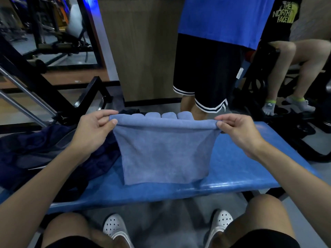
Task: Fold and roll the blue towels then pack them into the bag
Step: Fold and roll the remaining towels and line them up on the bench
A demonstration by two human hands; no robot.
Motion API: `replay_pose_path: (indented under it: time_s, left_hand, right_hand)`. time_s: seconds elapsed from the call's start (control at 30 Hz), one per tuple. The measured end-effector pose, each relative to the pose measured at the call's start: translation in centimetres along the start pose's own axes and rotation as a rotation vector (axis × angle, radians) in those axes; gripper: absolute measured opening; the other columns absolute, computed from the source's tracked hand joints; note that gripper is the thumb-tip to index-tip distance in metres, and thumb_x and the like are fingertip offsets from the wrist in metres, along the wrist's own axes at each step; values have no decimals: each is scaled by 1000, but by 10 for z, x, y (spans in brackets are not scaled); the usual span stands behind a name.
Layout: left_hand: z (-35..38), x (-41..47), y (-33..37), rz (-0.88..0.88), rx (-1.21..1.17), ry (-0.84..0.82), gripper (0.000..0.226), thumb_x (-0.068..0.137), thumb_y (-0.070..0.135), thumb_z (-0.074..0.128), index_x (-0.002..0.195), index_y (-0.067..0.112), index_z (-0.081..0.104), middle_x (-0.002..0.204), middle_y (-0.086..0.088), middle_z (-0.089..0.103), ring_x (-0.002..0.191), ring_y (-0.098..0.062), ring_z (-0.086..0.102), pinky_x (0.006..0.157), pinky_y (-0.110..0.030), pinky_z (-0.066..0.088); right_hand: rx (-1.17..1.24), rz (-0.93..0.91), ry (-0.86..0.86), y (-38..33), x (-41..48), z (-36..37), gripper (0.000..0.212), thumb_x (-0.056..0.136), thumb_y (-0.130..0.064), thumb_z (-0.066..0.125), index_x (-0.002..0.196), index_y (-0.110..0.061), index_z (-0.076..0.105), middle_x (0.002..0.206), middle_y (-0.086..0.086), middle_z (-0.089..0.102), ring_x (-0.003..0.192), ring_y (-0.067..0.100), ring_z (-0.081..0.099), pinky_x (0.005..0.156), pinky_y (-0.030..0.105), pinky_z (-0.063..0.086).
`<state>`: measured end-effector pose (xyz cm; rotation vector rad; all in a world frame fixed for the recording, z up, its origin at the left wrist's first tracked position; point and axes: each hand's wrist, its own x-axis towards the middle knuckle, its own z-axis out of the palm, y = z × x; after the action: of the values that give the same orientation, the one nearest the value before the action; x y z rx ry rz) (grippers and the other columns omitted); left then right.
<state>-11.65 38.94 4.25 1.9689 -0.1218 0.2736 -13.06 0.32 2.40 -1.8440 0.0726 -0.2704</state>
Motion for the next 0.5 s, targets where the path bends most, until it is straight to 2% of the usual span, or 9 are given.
replay_pose_path:
  time_s: [0.07, 0.13, 0.23, 0.33, 0.37, 0.43, 0.5]
  left_hand:
    - [-1, 2, 2, 11, 26, 28, 22, 95, 10, 65, 112, 23, 70, 95, 4, 77, 86, -3, 70, 91, -35, 54]
    - [-1, 6, 6, 26, 24, 56, 21, 93, 9, 67, 105, 26, 70, 88, 9, 77, 75, 3, 67, 78, -27, 52]
    - [-1, 10, 12, 37, 38, 92, 20, 91, 8, 68, 103, 23, 71, 80, 12, 76, 63, 4, 62, 67, -22, 46]
    - [-1, 13, 17, 42, 65, 100, 17, 90, 8, 70, 99, 23, 71, 74, 13, 74, 59, 3, 62, 63, -22, 45]
    - [-1, 13, 19, 49, 93, 96, 17, 89, 9, 71, 94, 25, 70, 72, 13, 74, 58, 3, 62, 62, -24, 46]
    - [-1, 13, 21, 75, 194, 93, 19, 88, 13, 73, 86, 31, 69, 68, 12, 72, 57, 2, 62, 64, -27, 47]
    - [1, 14, 23, 95, 274, 87, 20, 88, 14, 73, 82, 33, 68, 67, 7, 72, 61, -1, 62, 66, -28, 49]
  right_hand:
    - [-58, -21, 4, -2, 2, -2, 9, 89, -10, 69, 86, -19, 71, 71, -5, 71, 71, 17, 57, 71, 37, 48]
    - [-110, -39, 13, -5, 3, -3, 11, 88, -12, 71, 80, -20, 69, 65, -6, 68, 65, 15, 53, 62, 31, 43]
    - [-143, -81, 22, -13, 4, -5, 16, 85, -9, 73, 74, -19, 67, 73, 5, 72, 65, 14, 56, 63, 30, 46]
    - [-195, -106, 31, -22, 3, -8, 14, 86, -4, 70, 76, -12, 64, 56, -10, 63, 50, -1, 50, 49, 12, 39]
    - [-209, -124, 46, -24, 3, -10, 15, 88, -3, 68, 78, -13, 64, 58, -11, 59, 49, -1, 49, 49, 10, 38]
    - [-279, -172, 61, -26, 3, -14, 17, 91, -5, 64, 86, -21, 64, 72, -8, 59, 61, 4, 52, 59, 13, 43]
    - [-402, -210, 57, -29, 2, -18, 15, 95, -9, 59, 95, -23, 66, 86, -6, 57, 71, 8, 54, 63, 11, 42]
